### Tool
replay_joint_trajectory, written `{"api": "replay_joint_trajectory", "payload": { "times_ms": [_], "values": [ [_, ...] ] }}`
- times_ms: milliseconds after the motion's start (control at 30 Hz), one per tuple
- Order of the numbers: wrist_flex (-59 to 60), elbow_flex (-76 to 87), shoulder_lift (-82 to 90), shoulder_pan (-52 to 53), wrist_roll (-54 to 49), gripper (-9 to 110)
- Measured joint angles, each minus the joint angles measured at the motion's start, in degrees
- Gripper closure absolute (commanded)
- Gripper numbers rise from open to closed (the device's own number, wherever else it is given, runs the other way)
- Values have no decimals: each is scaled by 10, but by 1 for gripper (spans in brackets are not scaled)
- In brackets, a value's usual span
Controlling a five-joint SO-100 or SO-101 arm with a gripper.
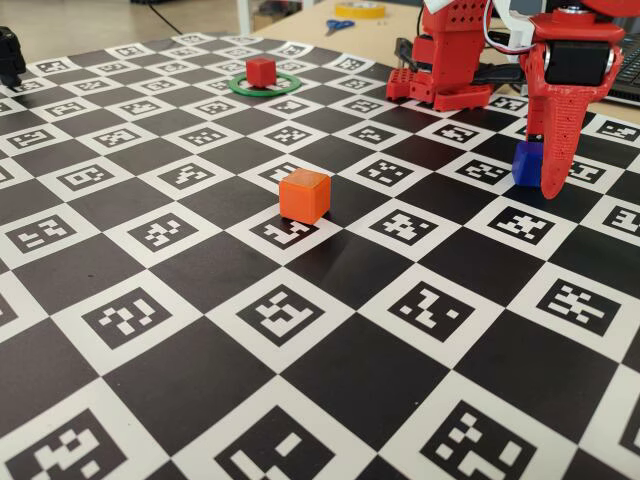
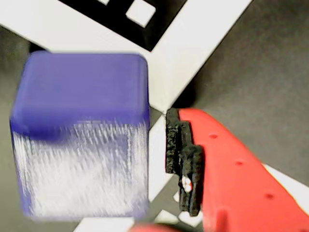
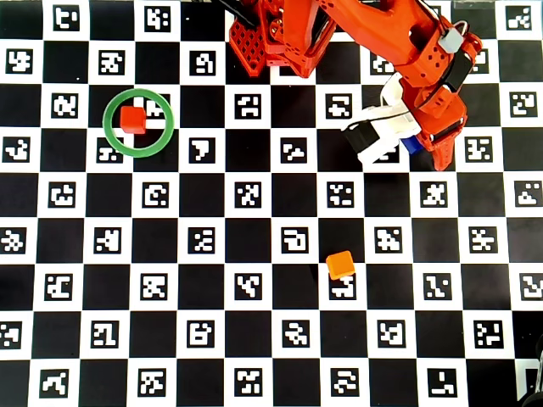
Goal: Grab the red cube then put it in the green circle then put the blue cube on top and finally the orange cube on top
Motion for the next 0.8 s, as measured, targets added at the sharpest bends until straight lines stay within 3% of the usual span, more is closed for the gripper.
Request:
{"api": "replay_joint_trajectory", "payload": {
  "times_ms": [267, 500, 633, 800],
  "values": [
    [6, -27, 0, 26, -7, 92],
    [141, -127, 0, 84, -89, 94],
    [250, -187, 25, 181, -197, 94],
    [367, -248, 62, 375, -342, 93]
  ]
}}
